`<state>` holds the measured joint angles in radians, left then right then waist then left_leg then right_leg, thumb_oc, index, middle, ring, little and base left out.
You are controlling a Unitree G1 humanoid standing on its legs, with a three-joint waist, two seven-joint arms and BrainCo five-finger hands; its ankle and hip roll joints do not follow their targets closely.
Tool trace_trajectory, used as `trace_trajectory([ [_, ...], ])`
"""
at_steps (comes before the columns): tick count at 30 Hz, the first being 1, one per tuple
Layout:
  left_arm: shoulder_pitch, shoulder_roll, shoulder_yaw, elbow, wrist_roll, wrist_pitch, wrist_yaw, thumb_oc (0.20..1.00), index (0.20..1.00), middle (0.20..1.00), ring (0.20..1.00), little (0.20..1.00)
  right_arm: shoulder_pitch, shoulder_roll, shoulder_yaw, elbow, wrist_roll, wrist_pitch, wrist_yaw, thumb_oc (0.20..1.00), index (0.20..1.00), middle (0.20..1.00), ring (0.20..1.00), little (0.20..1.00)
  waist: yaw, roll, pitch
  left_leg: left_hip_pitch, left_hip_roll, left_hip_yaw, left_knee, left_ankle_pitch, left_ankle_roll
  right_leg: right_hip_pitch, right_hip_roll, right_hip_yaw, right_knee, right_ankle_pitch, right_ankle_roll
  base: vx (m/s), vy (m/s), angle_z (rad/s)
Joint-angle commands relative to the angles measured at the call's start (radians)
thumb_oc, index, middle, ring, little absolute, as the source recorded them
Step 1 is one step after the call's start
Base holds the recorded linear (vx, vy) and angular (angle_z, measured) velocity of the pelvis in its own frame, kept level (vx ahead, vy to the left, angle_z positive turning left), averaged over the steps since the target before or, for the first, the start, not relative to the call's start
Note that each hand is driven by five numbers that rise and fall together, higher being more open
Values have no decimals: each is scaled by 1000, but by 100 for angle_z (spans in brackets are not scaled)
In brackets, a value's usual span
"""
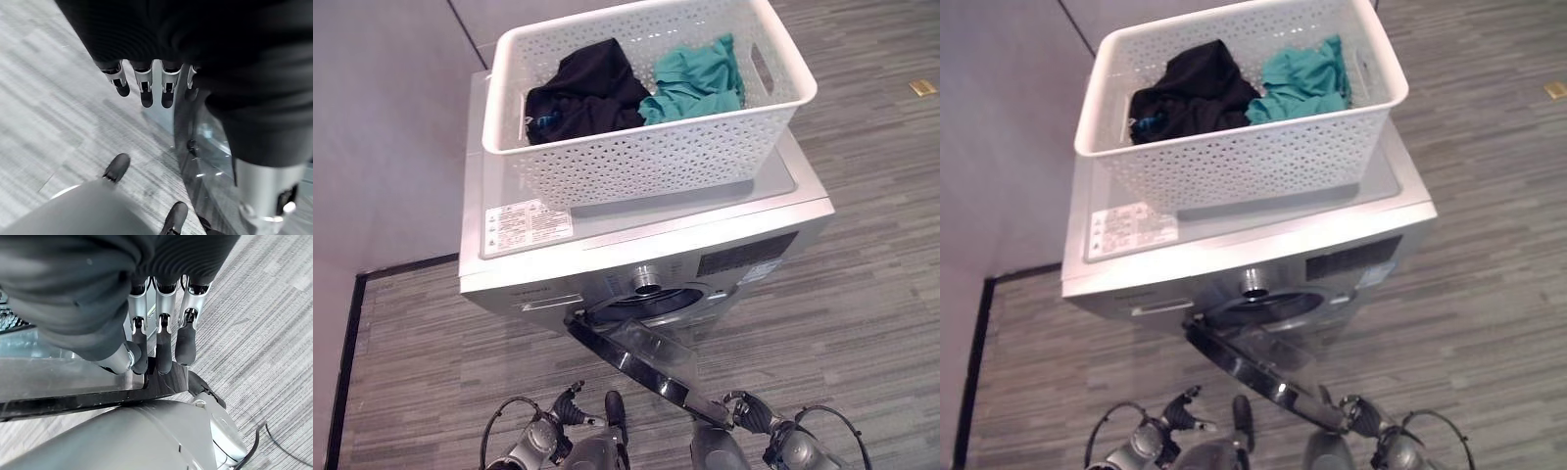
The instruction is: Grab the laundry basket,head to the washer,open it,put in the laundry and shut it.
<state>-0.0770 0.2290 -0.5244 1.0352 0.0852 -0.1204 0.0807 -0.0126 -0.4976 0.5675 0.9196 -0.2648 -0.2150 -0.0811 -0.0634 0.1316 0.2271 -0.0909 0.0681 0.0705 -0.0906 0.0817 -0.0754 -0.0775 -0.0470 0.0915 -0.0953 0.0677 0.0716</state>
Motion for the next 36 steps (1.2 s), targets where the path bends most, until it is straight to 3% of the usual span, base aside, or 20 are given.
trace_trajectory([
  [1, -49, -2, -19, -12, -18, -2, -8, 1000, 1000, 1000, 1000, 1000, 22, 50, 111, 95, -89, 55, 30, 200, 200, 200, 200, 200, 24, 4, -33, -80, -29, -61, 122, -30, 13, -63, 25, -2, 35, -32, -20, -5, -39, 39],
  [2, -49, -1, -19, -13, -18, -1, -8, 1000, 1000, 1000, 1000, 1000, 21, 51, 111, 96, -89, 54, 30, 200, 200, 200, 200, 200, 20, 4, -32, -81, -29, -65, 122, -29, 12, -63, 25, -5, 37, -34, -20, -50, -105, 49],
  [5, -63, 36, -23, -119, -7, 17, -5, 1000, 1000, 1000, 1000, 1000, -48, 56, 104, 102, -107, 63, -1, 200, 200, 200, 200, 200, 46, 27, 0, -121, -7, -135, 122, 20, -11, -110, 31, -134, 168, -114, -42, -150, -119, 44],
  [6, -63, 37, -23, -121, -7, 18, -5, 1000, 1000, 1000, 1000, 1000, -49, 57, 104, 102, -107, 63, -1, 200, 200, 200, 200, 200, 42, 28, -2, -127, -7, -140, 121, 26, -11, -115, 30, -138, 168, -111, -42, -205, -118, 148],
  [7, -61, 60, -22, -209, 3, 29, -26, 1000, 1000, 1000, 1000, 1000, -79, 60, 76, 103, -104, 68, -14, 200, 200, 200, 200, 200, 24, 34, 4, -165, 10, -78, 135, 54, -12, -129, 3, -242, 205, -141, -47, -221, -117, 176],
  [9, -61, 80, -15, -263, 19, 32, -51, 1000, 1000, 1000, 1000, 1000, -110, 55, 56, 93, -106, 72, -18, 200, 200, 200, 200, 200, 0, 20, 9, -201, 45, 94, 234, 36, -8, -129, -31, -305, 207, -141, -43, -230, -166, 215],
  [10, -57, 92, -8, -287, 13, 36, -76, 1000, 1000, 1000, 1000, 1000, -131, 52, 44, 99, -106, 76, -23, 200, 200, 200, 200, 200, 2, 10, 12, -225, 61, 143, 321, -6, -2, -134, -44, -325, 199, -130, -44, -196, -136, 214],
  [11, -42, 105, -1, -313, 6, 32, -96, 1000, 1000, 1000, 1000, 1000, -144, 47, 40, 95, -107, 79, -24, 200, 200, 200, 200, 200, 11, -3, 13, -230, 40, 126, 424, -86, 7, -135, -59, -336, 188, -116, -49, -64, -92, 175],
  [12, -31, 113, 3, -317, 9, 32, -105, 1000, 1000, 1000, 1000, 1000, -146, 49, 36, 96, -104, 80, -23, 200, 200, 200, 200, 200, 19, -6, 1, -209, 21, 91, 432, -144, 1, -125, -55, -330, 176, -128, -42, 10, -51, 71],
  [14, 7, 124, 18, -330, -6, 31, -123, 1000, 1000, 1000, 1000, 1000, -155, 51, 28, 94, -94, 81, -23, 200, 200, 200, 200, 200, 28, -27, -7, -171, -29, 34, 528, -230, 19, -124, -62, -346, 171, -114, -53, -13, -11, 42],
  [17, 47, 142, 20, -341, -10, 31, -139, 1000, 1000, 1000, 1000, 1000, -164, 65, 30, 126, -86, 90, -17, 200, 200, 200, 200, 200, 32, -32, -9, -110, -78, -29, 517, -260, 42, -119, -53, -377, 158, -94, -63, -5, 79, 21],
  [18, 63, 145, 22, -331, -13, 31, -144, 1000, 1000, 1000, 1000, 1000, -172, 72, 34, 137, -82, 91, -15, 200, 200, 200, 200, 200, 33, -29, -14, -72, -84, -36, 448, -277, 52, -120, -47, -378, 152, -87, -56, 46, 129, 11],
  [22, 85, 161, 19, -323, -1, 32, -151, 1000, 1000, 1000, 1000, 1000, -194, 98, 36, 168, -73, 96, -16, 200, 200, 200, 200, 200, 41, -33, -21, -49, -104, -18, 361, -290, 77, -136, -53, -373, 135, -39, -35, -11, 166, 3],
  [30, 101, 210, 16, -414, -13, 25, -169, 1000, 1000, 1000, 1000, 1000, -244, 134, 33, 221, -76, 118, -26, 200, 200, 200, 200, 200, 61, -38, -12, -22, -173, -38, 231, -251, 123, -184, -80, -314, 107, 58, 14, -61, 209, -12],
  [32, 92, 246, 14, -452, -6, 30, -174, 1000, 1000, 1000, 1000, 1000, -264, 140, 25, 215, -70, 125, -34, 200, 200, 200, 200, 200, 36, -35, -5, -47, -189, -76, 237, -231, 136, -219, -72, -164, 160, 46, 26, -103, 125, 5],
  [34, 89, 286, 29, -500, -15, 37, -177, 1000, 1000, 1000, 1000, 1000, -279, 140, 20, 218, -49, 132, -36, 200, 200, 200, 200, 200, 24, -13, -6, -72, -205, -140, 234, -204, 155, -236, 5, 88, 265, -5, 39, -101, 130, 23],
  [35, 89, 287, 30, -501, -15, 38, -178, 1000, 1000, 1000, 1000, 1000, -280, 141, 20, 218, -49, 132, -36, 200, 200, 200, 200, 200, 24, -16, -7, -76, -207, -138, 232, -198, 154, -240, 4, 89, 264, -1, 40, -132, 84, 51],
  [36, 91, 300, 36, -522, -18, 40, -180, 1000, 1000, 1000, 1000, 1000, -281, 146, 16, 224, -39, 131, -38, 200, 200, 200, 200, 200, 38, -11, -8, -91, -200, -138, 225, -176, 152, -217, -4, 57, 278, -37, 28, -109, 42, 69],
])
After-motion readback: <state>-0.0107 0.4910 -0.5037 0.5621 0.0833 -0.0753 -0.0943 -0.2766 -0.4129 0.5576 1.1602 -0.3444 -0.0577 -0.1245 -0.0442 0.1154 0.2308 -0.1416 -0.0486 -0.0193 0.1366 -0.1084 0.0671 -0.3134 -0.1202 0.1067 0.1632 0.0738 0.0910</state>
